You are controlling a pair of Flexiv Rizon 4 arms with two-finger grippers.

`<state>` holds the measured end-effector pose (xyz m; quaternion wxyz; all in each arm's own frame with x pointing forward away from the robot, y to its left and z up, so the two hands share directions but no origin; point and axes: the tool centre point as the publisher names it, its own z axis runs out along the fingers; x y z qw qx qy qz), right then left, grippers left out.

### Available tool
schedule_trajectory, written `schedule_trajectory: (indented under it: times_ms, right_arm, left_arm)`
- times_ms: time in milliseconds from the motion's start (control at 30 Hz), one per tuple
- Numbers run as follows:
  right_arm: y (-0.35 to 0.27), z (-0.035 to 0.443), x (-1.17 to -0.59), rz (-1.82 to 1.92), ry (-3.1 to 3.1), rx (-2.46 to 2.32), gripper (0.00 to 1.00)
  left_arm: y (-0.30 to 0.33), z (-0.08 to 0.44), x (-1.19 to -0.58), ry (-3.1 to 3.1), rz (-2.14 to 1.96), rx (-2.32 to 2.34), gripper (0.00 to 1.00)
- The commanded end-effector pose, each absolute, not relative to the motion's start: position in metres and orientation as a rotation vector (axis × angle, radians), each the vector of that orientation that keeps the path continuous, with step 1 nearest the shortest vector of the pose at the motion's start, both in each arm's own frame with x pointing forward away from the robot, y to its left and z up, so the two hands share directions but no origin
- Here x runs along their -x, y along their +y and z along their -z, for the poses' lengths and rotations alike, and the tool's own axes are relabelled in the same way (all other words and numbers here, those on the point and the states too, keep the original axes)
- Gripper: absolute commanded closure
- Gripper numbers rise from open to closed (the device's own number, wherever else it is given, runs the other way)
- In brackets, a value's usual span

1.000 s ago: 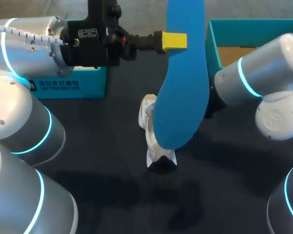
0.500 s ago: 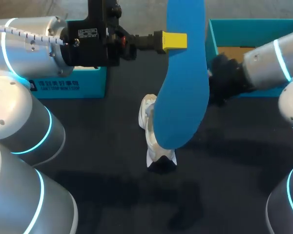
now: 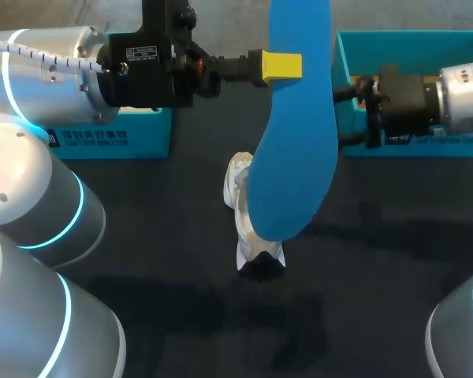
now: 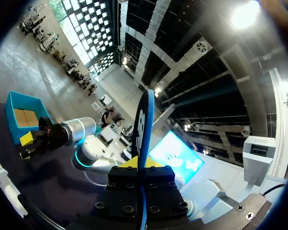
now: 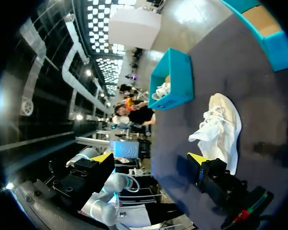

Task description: Take the shoe out of the shoebox, open the shoe tongue, remove and reinsert the insole, then place the shoe into the shoebox

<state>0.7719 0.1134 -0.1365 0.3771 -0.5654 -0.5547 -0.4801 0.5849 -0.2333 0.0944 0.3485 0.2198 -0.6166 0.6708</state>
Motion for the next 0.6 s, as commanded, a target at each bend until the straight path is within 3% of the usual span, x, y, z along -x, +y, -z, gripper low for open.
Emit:
schedule_trajectory:
  times_ms: [33, 600]
  right_arm:
    - [0.110, 0.124, -0.773, 1.259, -1.375, 1.382, 0.00]
    - [0.113, 0.102, -0.770, 1.330, -1.345, 1.352, 0.00]
  left_arm:
    - [-0.234, -0.093, -0.583, -1.595, -1.742, -0.573, 1.00]
    - [-0.234, -0.093, -0.583, -1.595, -1.742, -0.573, 1.00]
